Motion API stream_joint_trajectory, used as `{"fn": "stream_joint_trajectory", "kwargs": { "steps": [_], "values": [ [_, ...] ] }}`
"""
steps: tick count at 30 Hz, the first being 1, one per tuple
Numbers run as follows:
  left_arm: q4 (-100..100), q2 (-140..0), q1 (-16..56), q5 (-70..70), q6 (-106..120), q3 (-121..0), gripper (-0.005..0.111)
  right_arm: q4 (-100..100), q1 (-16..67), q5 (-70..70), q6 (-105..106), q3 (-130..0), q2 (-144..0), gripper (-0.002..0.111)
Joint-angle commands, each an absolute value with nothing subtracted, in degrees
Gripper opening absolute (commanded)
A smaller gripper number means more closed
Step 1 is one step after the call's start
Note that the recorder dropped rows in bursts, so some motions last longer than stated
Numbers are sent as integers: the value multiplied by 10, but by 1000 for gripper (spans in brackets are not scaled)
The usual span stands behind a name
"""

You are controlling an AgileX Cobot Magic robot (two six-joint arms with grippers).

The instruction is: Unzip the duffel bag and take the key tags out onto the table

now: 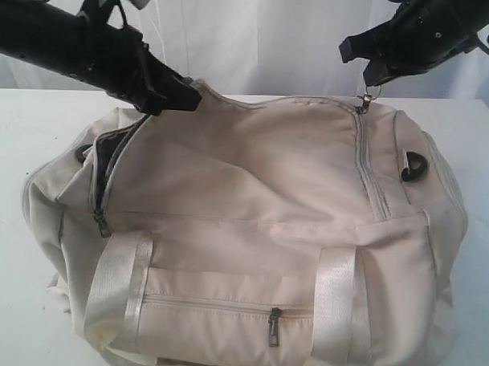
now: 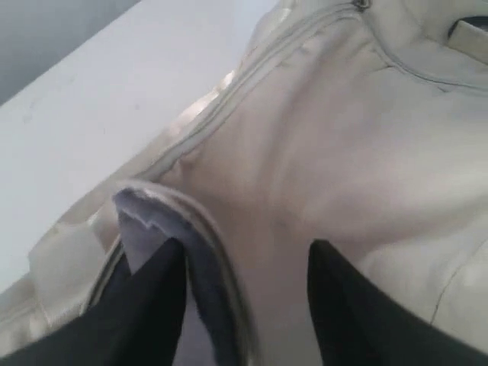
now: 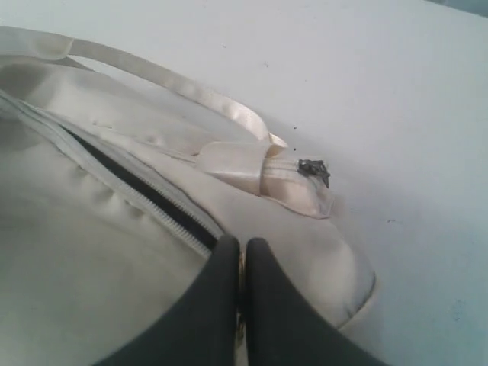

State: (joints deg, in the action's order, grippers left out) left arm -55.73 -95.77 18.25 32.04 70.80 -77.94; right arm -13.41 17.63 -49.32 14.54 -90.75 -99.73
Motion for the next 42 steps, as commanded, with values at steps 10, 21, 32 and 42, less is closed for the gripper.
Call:
{"fn": "stream_joint_trajectory", "kwargs": {
  "steps": [10, 21, 32, 42],
  "values": [
    [-597, -958, 321, 83, 801, -784, 54, -156, 170, -510, 151, -905, -995, 0],
    [-665, -1031, 330, 107, 795, -794, 54, -149, 170, -519, 150, -822, -980, 0],
    [-664, -1120, 365, 114, 906, -923, 54, -126, 170, -489, 141, -785, -937, 0],
    [-664, -1168, 384, 105, 1059, -972, 73, -121, 170, -481, 141, -785, -936, 0]
  ]
}}
